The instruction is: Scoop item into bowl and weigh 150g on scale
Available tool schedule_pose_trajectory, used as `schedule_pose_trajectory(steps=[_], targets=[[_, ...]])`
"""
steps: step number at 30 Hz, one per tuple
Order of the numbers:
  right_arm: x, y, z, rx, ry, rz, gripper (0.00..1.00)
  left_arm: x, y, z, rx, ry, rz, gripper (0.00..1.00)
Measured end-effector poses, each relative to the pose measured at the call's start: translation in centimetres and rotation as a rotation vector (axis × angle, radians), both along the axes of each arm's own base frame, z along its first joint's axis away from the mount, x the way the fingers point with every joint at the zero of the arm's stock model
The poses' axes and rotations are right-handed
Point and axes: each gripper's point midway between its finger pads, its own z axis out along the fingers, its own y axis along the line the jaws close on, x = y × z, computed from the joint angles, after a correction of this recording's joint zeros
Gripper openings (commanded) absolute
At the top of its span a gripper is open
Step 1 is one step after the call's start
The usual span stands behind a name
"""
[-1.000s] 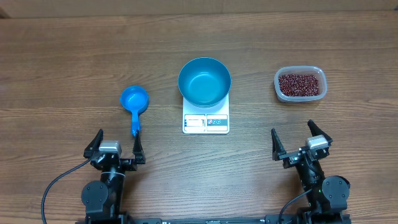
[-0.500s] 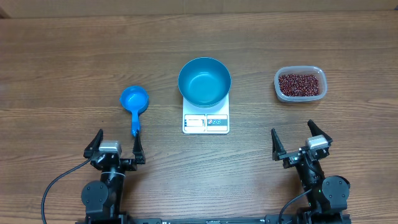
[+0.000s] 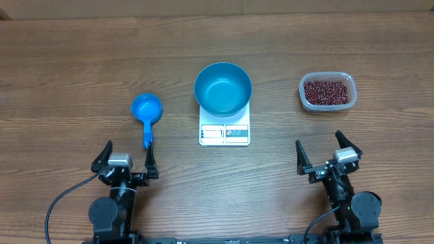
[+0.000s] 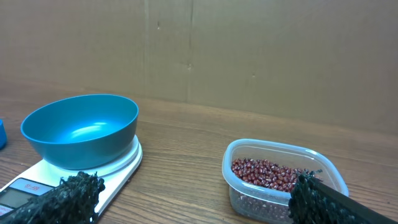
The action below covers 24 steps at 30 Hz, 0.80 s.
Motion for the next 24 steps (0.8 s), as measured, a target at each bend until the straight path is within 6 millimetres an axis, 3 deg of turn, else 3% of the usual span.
schedule_pose_trajectory(steps=[17,24], targets=[[0.0,0.0,0.0,0.000,0.000,0.000,1.00,-0.9,0.7,-0.7,0.015,0.110,0.042,1.00],[0.0,0.0,0.0,0.000,-0.001,0.000,1.00,-1.4,1.4,2.1,0.027,0.136,0.082,1.00]])
